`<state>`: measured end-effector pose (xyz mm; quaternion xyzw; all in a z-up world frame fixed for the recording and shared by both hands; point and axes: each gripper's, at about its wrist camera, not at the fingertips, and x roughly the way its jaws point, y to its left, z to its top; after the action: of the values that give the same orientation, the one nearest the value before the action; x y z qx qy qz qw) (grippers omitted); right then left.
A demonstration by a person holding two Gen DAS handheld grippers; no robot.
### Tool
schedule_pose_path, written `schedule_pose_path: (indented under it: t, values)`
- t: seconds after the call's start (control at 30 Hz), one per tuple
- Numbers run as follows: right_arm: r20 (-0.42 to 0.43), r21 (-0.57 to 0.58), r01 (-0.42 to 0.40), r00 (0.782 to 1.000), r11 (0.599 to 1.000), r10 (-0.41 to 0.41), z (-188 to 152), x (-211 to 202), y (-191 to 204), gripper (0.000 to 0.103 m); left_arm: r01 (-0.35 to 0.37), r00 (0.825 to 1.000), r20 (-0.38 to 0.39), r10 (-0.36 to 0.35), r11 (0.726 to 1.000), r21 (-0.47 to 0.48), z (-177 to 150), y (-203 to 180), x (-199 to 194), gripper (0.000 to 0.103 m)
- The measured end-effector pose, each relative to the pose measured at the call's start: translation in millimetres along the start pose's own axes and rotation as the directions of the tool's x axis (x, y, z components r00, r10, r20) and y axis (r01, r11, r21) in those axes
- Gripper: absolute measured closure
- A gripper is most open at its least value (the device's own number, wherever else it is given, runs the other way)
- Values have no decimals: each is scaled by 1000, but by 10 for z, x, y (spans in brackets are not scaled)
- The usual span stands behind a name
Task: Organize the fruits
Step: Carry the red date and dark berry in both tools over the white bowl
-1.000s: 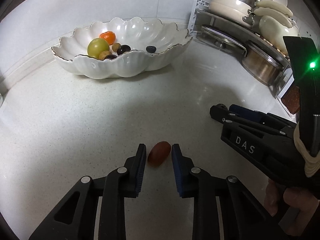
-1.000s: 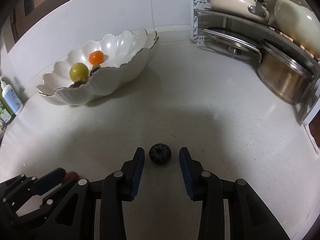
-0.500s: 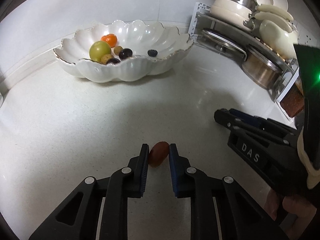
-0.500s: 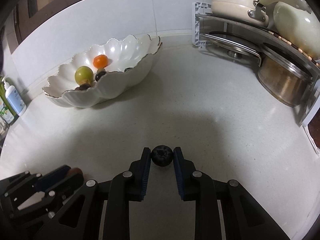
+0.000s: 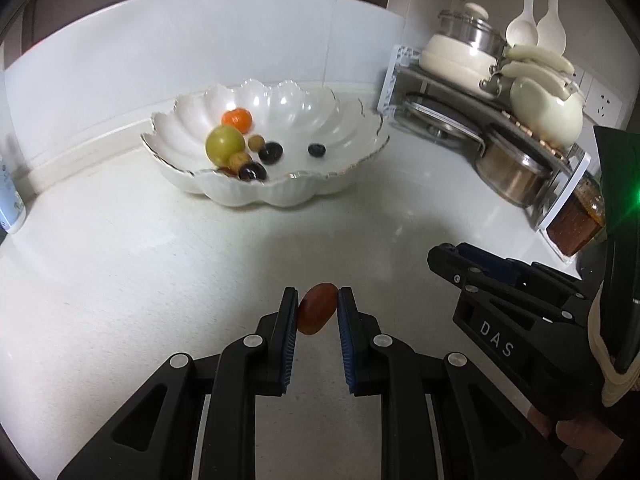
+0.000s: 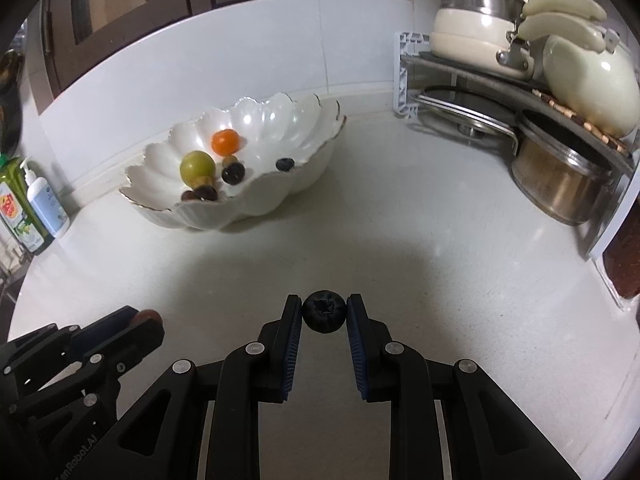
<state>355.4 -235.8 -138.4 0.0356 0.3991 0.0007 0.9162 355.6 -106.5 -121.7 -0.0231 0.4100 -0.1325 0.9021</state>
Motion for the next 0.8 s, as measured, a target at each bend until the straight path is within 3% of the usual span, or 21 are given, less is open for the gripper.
schedule_pose_path:
  t: [0.8]
  values:
    - [154,-21,1,988,1000,3,330,-652,464,78,0,981,191,0,1000,0,368,282,-712,82]
